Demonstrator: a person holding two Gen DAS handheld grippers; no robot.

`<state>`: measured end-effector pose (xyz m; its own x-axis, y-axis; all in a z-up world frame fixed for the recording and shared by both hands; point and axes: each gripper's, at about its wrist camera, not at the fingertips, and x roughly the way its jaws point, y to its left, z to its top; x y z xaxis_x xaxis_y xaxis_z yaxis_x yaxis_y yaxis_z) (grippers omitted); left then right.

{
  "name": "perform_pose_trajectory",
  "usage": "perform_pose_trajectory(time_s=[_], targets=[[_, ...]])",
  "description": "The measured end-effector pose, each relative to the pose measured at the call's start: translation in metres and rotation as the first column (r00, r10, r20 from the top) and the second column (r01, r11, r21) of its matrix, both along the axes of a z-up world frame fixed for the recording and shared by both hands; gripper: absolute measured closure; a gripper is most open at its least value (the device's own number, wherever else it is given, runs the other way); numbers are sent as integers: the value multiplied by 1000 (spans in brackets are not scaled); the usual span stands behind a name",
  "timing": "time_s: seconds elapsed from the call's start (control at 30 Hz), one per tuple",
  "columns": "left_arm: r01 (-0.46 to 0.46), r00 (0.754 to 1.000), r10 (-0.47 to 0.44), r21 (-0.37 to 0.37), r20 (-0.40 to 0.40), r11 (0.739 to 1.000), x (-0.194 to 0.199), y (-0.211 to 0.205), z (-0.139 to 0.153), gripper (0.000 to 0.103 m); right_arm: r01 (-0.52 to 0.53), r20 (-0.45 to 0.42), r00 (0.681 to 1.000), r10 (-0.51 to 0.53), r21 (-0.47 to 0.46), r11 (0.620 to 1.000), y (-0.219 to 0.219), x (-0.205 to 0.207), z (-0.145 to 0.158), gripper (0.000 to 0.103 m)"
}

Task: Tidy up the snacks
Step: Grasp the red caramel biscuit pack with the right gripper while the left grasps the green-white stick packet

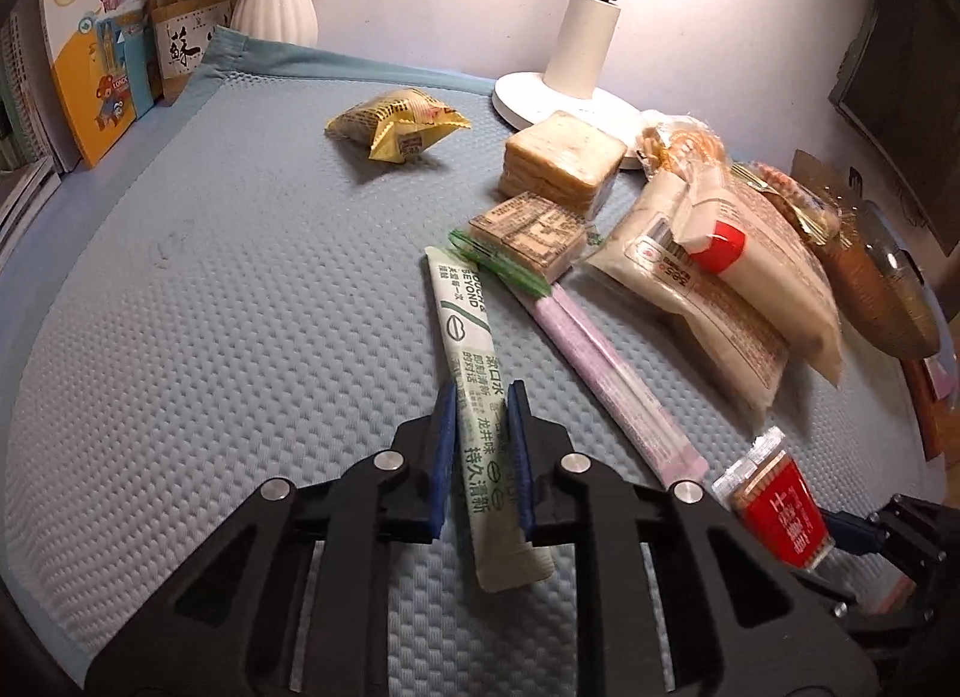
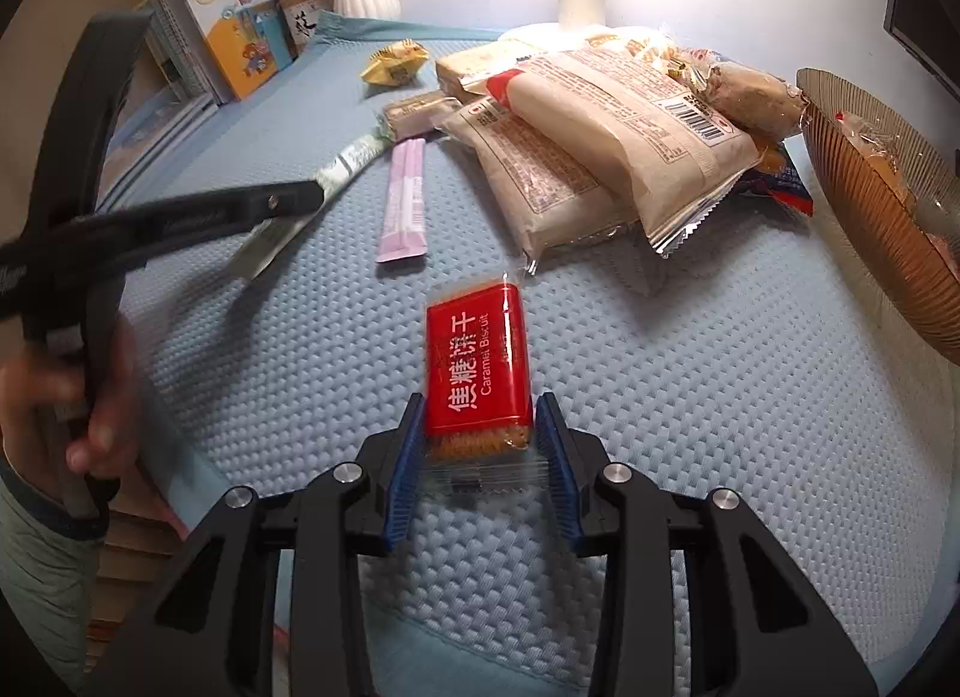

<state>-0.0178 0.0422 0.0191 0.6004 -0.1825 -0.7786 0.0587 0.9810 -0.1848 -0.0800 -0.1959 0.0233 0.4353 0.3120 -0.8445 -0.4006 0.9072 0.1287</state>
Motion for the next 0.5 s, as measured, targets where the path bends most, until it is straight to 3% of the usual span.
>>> perform_pose_trajectory(time_s=[0.17,0.27,0.37,0.47,0.5], targets=[[63,998,-62,-49,28,997,-34,0,9,97,-16,-8,1000,16,73,997,-8,-4,10,68],[82,996,-80,-66,40,994,-42,-1,13,97,-14,-2,1000,14,37,999,-6,-4,10,68],[96,995,-95,-23,13,995,-42,-7,7,97,-13,-28,1000,13,2,1000,-6,-3,1,69],[96,995,-96,-10,-23,995,-38,-11,-3,93,-5,-36,999,5,16,1000,-8,-3,-1,65],[94,995,-93,0,-30,996,-35,-13,-5,84,-4,-35,999,4,14,1000,-8,-2,-1,60]])
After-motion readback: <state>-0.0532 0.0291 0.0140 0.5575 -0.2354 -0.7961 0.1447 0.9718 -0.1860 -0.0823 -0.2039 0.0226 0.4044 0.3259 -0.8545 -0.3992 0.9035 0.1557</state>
